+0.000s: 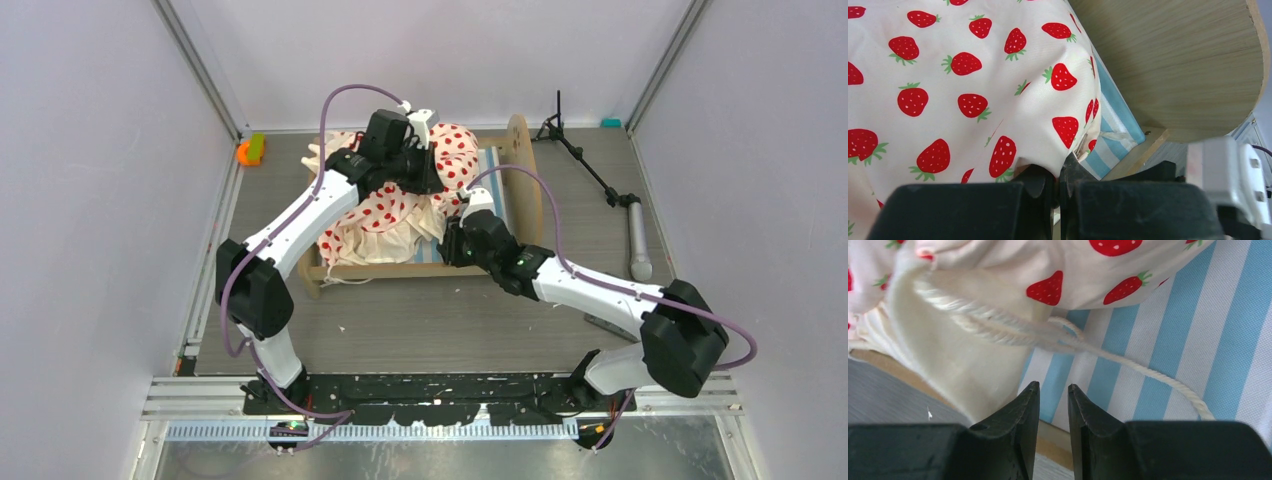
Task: Set up the pet bed
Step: Cross the ropes on the bed frame.
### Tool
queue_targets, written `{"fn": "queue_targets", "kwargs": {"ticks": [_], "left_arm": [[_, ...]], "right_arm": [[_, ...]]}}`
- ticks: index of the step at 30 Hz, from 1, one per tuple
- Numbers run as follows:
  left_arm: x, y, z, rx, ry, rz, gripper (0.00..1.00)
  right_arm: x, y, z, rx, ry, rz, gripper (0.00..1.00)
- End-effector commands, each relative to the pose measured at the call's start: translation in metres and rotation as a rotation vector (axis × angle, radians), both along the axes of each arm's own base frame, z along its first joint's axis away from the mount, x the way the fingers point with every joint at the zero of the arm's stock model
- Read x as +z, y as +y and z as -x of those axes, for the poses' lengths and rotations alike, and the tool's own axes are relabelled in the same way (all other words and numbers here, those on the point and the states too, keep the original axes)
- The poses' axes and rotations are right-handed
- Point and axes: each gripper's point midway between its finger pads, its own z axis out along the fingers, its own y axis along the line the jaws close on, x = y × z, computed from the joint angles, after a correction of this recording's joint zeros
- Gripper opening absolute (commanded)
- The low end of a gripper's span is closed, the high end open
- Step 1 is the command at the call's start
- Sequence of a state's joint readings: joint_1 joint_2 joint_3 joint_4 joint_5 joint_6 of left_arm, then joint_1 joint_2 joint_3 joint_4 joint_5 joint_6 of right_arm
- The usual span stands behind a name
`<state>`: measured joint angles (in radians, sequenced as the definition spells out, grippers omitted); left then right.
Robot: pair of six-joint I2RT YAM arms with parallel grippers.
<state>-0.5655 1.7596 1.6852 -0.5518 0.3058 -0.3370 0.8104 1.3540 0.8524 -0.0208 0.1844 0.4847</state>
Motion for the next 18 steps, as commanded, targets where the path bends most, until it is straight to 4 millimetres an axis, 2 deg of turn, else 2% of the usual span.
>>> {"fn": "queue_targets", "kwargs": {"ticks": [1,4,7,9,18], "left_arm": [[0.026,-0.003,-0.007,0.008,-0.060,0.031,0.00],[0.027,-0.003,-0.008,0.007,-0.063,0.031,0.00],[0.028,-0.002,-0.008,0.009,-0.066,0.032,0.00],[0.029,-0.002,-0.008,0.009,-0.066,0.032,0.00],[0.030,-0.002,-0.007,0.009,-0.066,0.034,0.00]], "right_arm": [[0.018,0.010,-0.020,-0.072,-0.058,-0.081,0.33],[0.011,0.008,-0.025,-0.099,-0.054,-0.059,0.35],[0.008,0.005,-0.031,-0.133,-0.063,-0.047,0.43],[0.006,0.004,-0.035,-0.152,-0.071,-0.044,0.44],[0.007,0.010,-0.056,-0.220,-0.134,-0.106,0.45]]}}
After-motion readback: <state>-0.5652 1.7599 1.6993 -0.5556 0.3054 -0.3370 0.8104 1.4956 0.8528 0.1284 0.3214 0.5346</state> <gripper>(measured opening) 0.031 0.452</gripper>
